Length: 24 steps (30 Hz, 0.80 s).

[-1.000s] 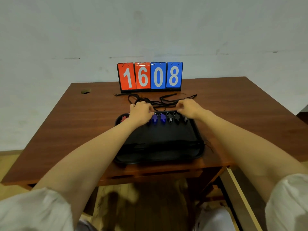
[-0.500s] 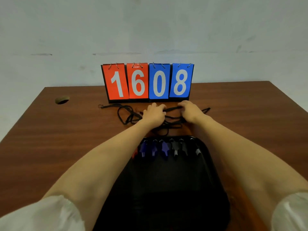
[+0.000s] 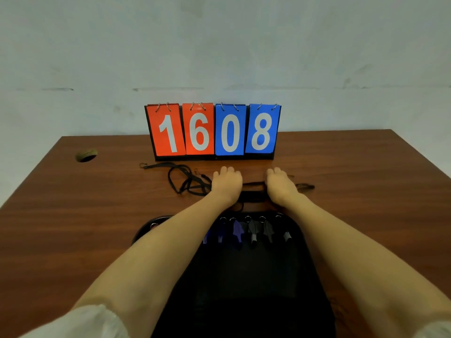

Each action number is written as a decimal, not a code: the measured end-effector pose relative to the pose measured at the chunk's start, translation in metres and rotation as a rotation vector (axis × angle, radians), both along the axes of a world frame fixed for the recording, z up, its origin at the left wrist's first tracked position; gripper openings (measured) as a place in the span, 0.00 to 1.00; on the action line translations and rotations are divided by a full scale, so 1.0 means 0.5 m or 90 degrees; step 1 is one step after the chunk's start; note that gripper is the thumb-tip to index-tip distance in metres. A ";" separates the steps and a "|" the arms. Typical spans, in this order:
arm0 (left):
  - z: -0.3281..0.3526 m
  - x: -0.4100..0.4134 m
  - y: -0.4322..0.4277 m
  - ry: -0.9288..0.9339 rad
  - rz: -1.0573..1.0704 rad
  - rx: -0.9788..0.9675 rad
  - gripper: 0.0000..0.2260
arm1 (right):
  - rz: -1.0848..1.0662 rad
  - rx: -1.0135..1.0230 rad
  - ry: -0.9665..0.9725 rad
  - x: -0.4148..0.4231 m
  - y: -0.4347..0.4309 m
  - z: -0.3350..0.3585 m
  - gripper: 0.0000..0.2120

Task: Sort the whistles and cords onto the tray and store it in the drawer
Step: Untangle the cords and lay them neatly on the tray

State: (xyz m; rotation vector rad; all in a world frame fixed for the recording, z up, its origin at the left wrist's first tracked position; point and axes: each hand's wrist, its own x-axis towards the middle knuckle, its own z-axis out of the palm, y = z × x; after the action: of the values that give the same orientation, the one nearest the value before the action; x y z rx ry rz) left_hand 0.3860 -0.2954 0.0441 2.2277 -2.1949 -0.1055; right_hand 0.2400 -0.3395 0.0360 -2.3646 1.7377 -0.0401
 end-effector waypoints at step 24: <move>0.528 0.133 0.333 0.181 0.095 -0.416 0.13 | 0.019 -0.429 -0.229 -0.077 0.276 0.586 0.09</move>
State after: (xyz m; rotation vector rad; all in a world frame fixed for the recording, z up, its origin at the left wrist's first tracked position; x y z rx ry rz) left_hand 0.4525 -0.1288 0.3081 1.8526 -1.6016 0.2454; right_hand 0.2017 -0.2015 0.3293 -2.5669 1.6788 -1.1319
